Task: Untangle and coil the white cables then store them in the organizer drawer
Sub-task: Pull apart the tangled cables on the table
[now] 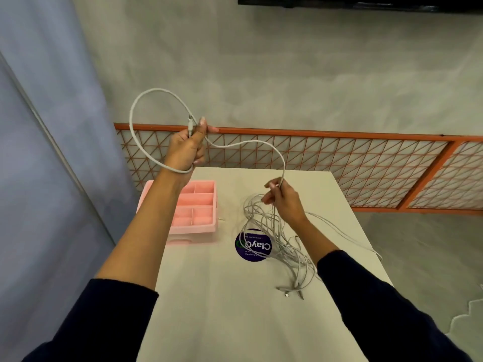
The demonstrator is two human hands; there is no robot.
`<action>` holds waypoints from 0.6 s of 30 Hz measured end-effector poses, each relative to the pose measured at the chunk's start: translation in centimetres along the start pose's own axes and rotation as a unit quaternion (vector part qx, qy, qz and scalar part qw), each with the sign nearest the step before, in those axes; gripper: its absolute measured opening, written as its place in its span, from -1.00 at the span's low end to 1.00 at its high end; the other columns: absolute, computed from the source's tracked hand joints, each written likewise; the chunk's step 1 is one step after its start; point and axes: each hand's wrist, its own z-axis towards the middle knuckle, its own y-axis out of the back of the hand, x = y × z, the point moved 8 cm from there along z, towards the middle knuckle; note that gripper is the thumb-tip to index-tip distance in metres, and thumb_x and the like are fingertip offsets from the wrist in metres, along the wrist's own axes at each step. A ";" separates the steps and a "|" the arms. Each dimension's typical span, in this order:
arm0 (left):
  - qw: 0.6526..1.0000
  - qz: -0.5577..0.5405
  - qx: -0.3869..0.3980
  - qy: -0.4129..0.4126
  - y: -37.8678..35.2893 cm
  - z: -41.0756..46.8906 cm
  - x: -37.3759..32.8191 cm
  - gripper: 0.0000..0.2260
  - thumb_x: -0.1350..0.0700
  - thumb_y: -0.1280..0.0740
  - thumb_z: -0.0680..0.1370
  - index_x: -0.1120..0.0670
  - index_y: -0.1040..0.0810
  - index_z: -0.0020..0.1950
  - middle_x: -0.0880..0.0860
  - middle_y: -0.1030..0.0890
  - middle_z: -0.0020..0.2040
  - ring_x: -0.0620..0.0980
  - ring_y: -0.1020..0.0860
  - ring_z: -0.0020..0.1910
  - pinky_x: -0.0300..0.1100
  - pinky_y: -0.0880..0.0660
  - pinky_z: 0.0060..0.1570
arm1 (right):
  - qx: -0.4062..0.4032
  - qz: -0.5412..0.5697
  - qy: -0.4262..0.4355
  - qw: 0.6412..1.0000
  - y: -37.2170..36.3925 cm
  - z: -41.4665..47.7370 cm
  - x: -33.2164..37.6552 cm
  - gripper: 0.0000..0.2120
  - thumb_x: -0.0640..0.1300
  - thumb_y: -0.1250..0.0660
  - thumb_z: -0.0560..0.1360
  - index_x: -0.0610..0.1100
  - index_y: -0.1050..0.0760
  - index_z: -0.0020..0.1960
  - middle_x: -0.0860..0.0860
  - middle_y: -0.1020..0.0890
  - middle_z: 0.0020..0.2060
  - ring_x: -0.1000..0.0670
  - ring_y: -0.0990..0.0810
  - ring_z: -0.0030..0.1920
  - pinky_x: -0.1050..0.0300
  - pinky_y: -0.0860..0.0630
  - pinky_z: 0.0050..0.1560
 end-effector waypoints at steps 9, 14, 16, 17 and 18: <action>0.987 0.141 -0.053 0.053 3.7 -0.6 4.0 -0.76 -0.04 -0.30 0.58 0.06 -0.64 -0.16 -0.07 -0.19 -0.50 -0.17 -0.11 -0.58 -0.34 -0.07 -0.61 | -0.039 0.047 0.057 0.997 2.8 1.9 5.6 -0.75 -0.11 -0.07 0.66 -0.24 -0.46 0.10 -0.05 -0.56 -0.38 0.16 -0.49 -0.44 0.28 -0.46 -0.32; 0.972 0.217 -0.046 0.072 4.1 -1.6 6.0 -0.77 -0.03 -0.31 0.58 0.06 -0.66 -0.15 -0.10 -0.17 -0.55 -0.15 -0.14 -0.59 -0.34 -0.13 -0.58 | -0.053 0.140 0.031 0.988 3.1 1.6 6.4 -0.74 -0.05 -0.01 0.68 -0.08 -0.42 -0.04 0.00 -0.42 -0.44 0.14 -0.31 -0.49 0.22 -0.28 -0.41; 0.968 0.235 -0.039 0.076 4.0 -1.9 6.7 -0.77 -0.02 -0.32 0.58 0.06 -0.67 -0.14 -0.04 -0.20 -0.52 -0.11 -0.16 -0.55 -0.33 -0.13 -0.58 | -0.045 0.168 0.029 0.984 2.8 1.7 7.7 -0.72 -0.04 0.01 0.68 -0.08 -0.42 -0.05 0.00 -0.40 -0.44 0.14 -0.30 -0.51 0.24 -0.26 -0.43; 0.966 0.244 -0.034 0.078 3.8 -2.0 7.0 -0.78 -0.01 -0.33 0.57 0.08 -0.67 -0.13 -0.02 -0.24 -0.52 -0.08 -0.16 -0.53 -0.32 -0.12 -0.58 | -0.037 0.169 0.026 0.985 2.6 1.8 8.3 -0.71 -0.01 0.01 0.67 -0.09 -0.42 -0.05 0.00 -0.40 -0.45 0.14 -0.29 -0.51 0.25 -0.25 -0.44; 0.963 0.255 -0.031 0.078 3.6 -2.1 7.2 -0.79 0.01 -0.33 0.57 0.11 -0.67 -0.11 -0.04 -0.30 -0.54 -0.07 -0.17 -0.52 -0.33 -0.12 -0.58 | -0.026 0.163 0.018 0.986 2.5 1.8 8.7 -0.67 0.05 0.00 0.66 -0.10 -0.44 -0.05 0.00 -0.40 -0.45 0.14 -0.29 -0.50 0.26 -0.24 -0.46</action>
